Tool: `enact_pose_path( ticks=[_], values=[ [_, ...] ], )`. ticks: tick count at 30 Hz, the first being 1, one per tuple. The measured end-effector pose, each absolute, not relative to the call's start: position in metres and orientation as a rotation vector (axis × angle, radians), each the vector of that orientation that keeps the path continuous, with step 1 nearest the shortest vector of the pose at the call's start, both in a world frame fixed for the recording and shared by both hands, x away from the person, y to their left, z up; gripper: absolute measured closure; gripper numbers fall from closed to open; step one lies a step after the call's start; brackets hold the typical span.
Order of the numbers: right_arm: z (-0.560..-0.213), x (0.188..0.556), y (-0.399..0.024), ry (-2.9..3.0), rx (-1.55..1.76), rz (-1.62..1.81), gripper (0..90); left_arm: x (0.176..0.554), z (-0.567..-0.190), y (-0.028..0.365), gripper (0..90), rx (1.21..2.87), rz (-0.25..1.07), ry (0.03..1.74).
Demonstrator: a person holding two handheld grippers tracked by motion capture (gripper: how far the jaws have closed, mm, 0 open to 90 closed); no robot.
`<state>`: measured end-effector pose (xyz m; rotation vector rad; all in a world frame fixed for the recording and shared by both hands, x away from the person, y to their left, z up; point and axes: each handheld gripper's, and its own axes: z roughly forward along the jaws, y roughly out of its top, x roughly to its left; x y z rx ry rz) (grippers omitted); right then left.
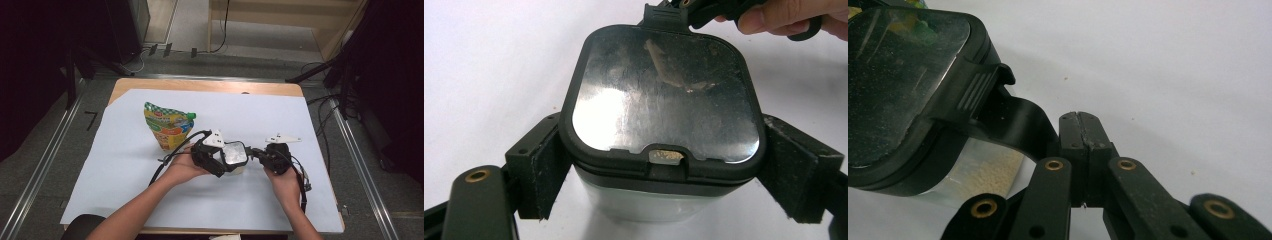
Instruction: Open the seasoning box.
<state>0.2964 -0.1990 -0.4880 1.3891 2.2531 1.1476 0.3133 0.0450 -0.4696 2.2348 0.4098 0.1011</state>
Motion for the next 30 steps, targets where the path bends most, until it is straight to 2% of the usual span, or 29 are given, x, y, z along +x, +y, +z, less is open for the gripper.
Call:
enact_pose_path(
  ticks=[30],
  values=[
    [-0.4883, 0.2933, -0.1965, 2.271, 1.386, 1.142, 90.0, 0.3121, -0.4607, 0.0457, 17.7, 2.223, 0.113, 0.389]
  ],
)
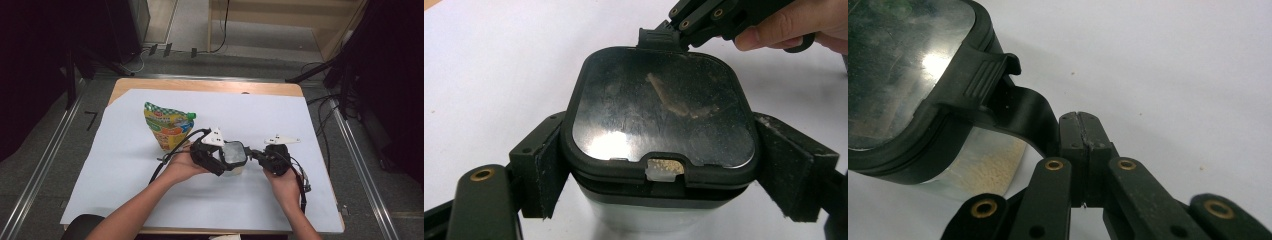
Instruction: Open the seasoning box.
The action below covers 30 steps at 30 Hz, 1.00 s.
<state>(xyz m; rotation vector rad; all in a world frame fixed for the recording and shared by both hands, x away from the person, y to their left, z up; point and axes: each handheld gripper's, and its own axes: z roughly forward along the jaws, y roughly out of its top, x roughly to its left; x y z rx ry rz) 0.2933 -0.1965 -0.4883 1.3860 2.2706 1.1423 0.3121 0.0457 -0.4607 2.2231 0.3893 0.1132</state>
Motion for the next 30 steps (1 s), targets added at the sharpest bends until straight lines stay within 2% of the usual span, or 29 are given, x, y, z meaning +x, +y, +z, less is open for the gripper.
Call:
enact_pose_path(
  ticks=[21, 25, 26, 27, 30],
  values=[
    [-0.488, 0.291, -0.196, 2.273, 1.389, 1.147, 90.0, 0.309, -0.45, 0.041, 17.8, 2.204, 0.137, 0.372],
    [-0.487, 0.29, -0.196, 2.274, 1.386, 1.155, 90.0, 0.31, -0.443, 0.039, 18.8, 2.176, 0.107, 0.395],
    [-0.487, 0.29, -0.196, 2.274, 1.383, 1.153, 90.0, 0.31, -0.442, 0.04, 22.8, 2.166, 0.061, 0.374],
    [-0.487, 0.29, -0.196, 2.274, 1.382, 1.151, 90.0, 0.308, -0.441, 0.041, 35.2, 2.145, 0.041, 0.369],
    [-0.487, 0.289, -0.196, 2.275, 1.374, 1.157, 90.0, 0.302, -0.435, 0.035, 41.3, 2.202, 0.096, 0.353]
  ],
)
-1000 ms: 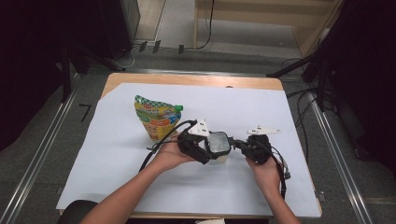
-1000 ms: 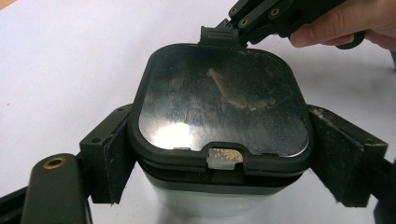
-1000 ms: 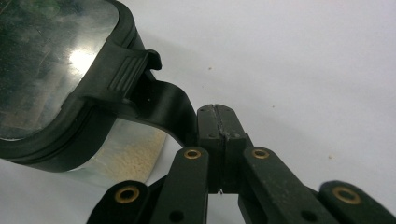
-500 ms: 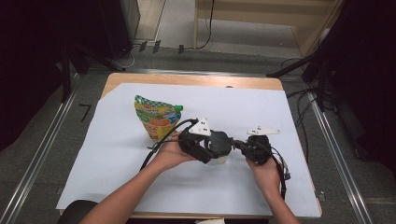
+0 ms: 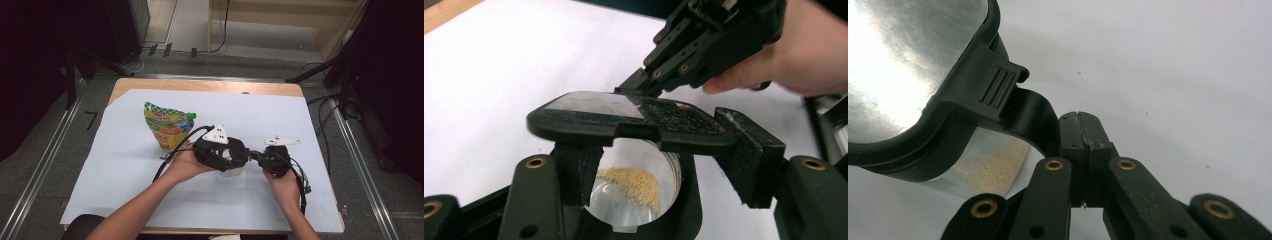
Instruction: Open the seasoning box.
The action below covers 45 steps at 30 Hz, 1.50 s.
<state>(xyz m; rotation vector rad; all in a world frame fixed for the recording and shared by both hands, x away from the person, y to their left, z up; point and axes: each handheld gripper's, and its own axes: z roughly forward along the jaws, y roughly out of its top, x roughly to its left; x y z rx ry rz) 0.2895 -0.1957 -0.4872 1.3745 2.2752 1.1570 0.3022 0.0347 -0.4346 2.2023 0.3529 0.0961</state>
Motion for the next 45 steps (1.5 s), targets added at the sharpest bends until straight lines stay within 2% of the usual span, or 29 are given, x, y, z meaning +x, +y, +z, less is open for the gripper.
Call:
enact_pose_path(
  ticks=[4, 11, 12, 18, 29, 45],
  values=[
    [-0.487, 0.289, -0.196, 2.275, 1.383, 1.163, 90.0, 0.302, -0.431, 0.034, 50.8, 2.208, 0.049, 0.354],
    [-0.487, 0.288, -0.196, 2.277, 1.381, 1.163, 90.0, 0.307, -0.425, 0.031, 58.7, 2.189, -0.057, 0.369],
    [-0.487, 0.288, -0.197, 2.279, 1.38, 1.166, 90.0, 0.308, -0.424, 0.03, 63.8, 2.186, -0.087, 0.361],
    [-0.487, 0.287, -0.197, 2.281, 1.37, 1.167, 90.0, 0.314, -0.417, 0.023, 72.4, 2.192, -0.134, 0.336],
    [-0.487, 0.285, -0.197, 2.283, 1.377, 1.175, 90.0, 0.325, -0.414, 0.007, 75.1, 2.204, -0.222, 0.329],
    [-0.481, 0.279, -0.202, 2.253, 1.377, 1.209, 90.0, 0.327, -0.414, 0.005, 75.9, 2.223, -0.228, 0.316]
  ],
)
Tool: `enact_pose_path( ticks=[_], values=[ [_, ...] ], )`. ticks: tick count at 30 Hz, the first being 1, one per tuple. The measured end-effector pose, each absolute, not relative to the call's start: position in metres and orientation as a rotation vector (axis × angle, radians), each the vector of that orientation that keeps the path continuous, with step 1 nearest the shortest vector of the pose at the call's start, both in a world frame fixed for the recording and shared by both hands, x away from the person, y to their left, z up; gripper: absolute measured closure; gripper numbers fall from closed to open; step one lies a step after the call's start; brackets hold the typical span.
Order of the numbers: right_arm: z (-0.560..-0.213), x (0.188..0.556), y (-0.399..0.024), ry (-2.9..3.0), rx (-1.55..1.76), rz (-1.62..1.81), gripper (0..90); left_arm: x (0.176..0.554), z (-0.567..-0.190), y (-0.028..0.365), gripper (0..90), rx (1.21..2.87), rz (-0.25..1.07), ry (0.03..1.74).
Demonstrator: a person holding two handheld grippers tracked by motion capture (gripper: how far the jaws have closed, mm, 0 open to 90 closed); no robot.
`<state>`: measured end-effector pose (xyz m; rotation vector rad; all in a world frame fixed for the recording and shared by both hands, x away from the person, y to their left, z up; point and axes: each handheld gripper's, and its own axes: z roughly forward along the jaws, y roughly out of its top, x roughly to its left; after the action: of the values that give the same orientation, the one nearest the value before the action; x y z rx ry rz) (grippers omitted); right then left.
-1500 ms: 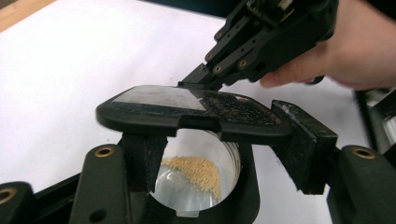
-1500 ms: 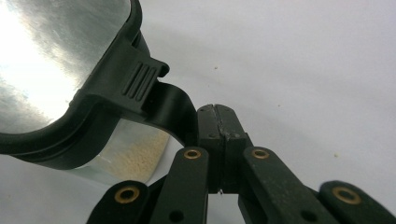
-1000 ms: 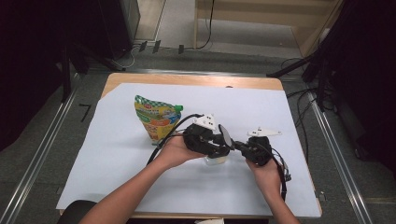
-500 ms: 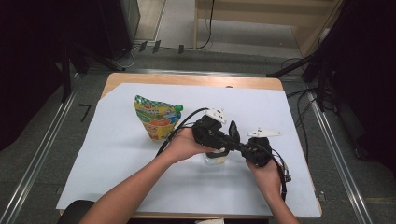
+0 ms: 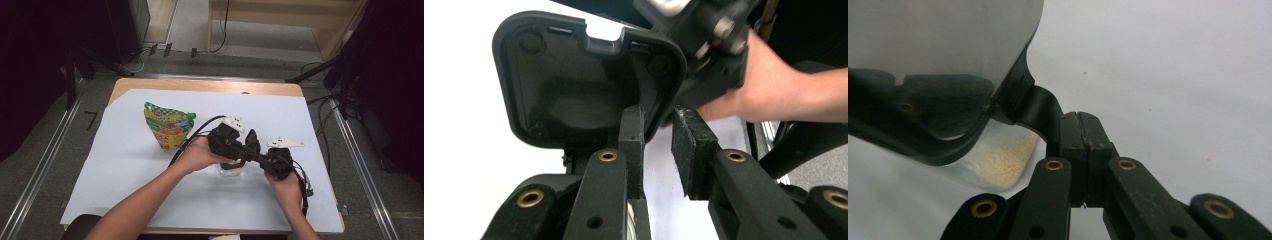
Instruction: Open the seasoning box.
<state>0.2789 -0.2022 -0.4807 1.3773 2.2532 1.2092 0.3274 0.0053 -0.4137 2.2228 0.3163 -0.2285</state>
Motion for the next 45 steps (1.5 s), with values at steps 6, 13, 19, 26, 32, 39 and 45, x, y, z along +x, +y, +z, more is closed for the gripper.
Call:
enact_pose_path(
  ticks=[6, 13, 19, 26, 32, 39, 45],
  values=[
    [-0.473, 0.266, -0.21, 2.231, 1.394, 1.249, 90.0, 0.327, -0.412, 0.014, 73.9, 2.218, -0.241, 0.321],
    [-0.468, 0.249, -0.204, 2.252, 1.357, 1.256, 89.8, 0.323, -0.409, 0.03, 73.9, 2.188, -0.188, 0.336],
    [-0.464, 0.227, -0.188, 2.317, 1.289, 1.289, 85.2, 0.322, -0.414, 0.05, 67.4, 2.183, -0.224, 0.398],
    [-0.463, 0.22, -0.172, 2.387, 1.225, 1.339, 77.4, 0.319, -0.414, 0.064, 59.0, 2.191, -0.232, 0.417],
    [-0.463, 0.216, -0.157, 2.443, 1.164, 1.371, 68.7, 0.317, -0.411, 0.077, 52.5, 2.162, -0.262, 0.433],
    [-0.466, 0.211, -0.136, 2.515, 1.076, 1.379, 60.9, 0.315, -0.407, 0.096, 43.1, 2.167, -0.253, 0.461],
    [-0.469, 0.21, -0.122, 2.547, 1.025, 1.413, 60.2, 0.317, -0.402, 0.118, 42.9, 2.15, -0.212, 0.486]
  ],
)
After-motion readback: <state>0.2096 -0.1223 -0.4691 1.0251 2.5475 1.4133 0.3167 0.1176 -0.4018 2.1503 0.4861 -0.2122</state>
